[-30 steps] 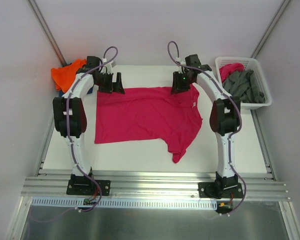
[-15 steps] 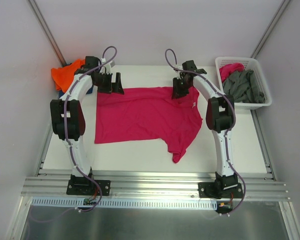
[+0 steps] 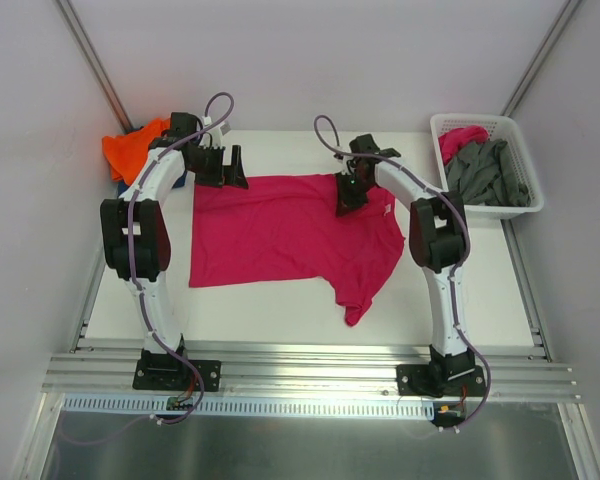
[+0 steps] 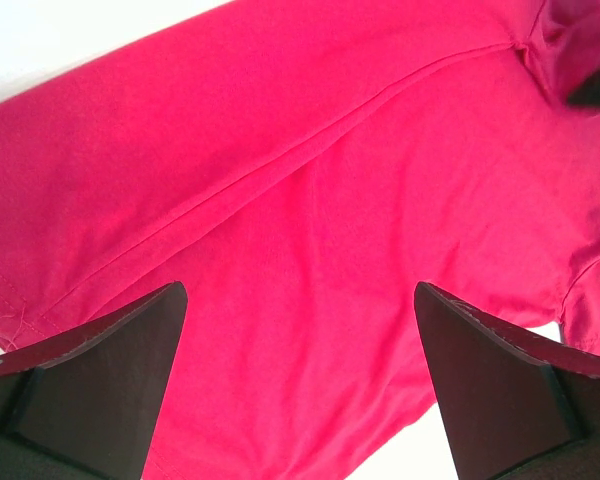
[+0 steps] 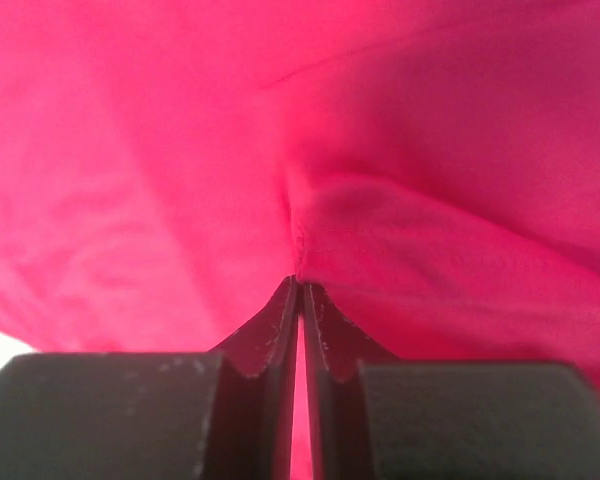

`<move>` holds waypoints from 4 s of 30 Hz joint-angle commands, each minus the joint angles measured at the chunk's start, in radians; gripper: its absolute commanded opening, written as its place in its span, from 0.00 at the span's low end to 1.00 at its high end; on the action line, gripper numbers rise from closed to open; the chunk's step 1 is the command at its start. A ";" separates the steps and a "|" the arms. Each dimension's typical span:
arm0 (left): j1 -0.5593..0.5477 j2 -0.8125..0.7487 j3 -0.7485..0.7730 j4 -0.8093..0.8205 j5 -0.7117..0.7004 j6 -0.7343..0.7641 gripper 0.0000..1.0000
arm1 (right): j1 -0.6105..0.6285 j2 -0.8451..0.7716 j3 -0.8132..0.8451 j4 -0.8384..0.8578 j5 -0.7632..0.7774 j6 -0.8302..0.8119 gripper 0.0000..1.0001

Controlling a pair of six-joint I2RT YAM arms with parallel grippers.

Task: Fold and stack the t-shirts
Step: Fold the tshirt

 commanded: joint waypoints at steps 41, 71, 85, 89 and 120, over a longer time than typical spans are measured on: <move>-0.009 -0.084 -0.009 -0.009 0.030 -0.006 0.99 | -0.034 -0.020 0.057 -0.021 0.103 -0.037 0.31; -0.008 -0.058 0.031 -0.008 0.071 -0.032 0.99 | -0.001 -0.332 -0.276 -0.043 0.120 -0.036 0.31; 0.020 0.142 0.048 -0.011 0.134 -0.109 0.99 | -0.102 -0.066 0.070 -0.027 0.095 0.002 0.34; 0.021 0.188 0.068 -0.018 0.150 -0.119 0.99 | -0.136 -0.042 0.051 -0.029 0.080 0.016 0.36; 0.026 0.060 -0.068 -0.075 0.125 -0.087 0.99 | -0.242 0.179 0.362 0.057 0.155 0.144 0.48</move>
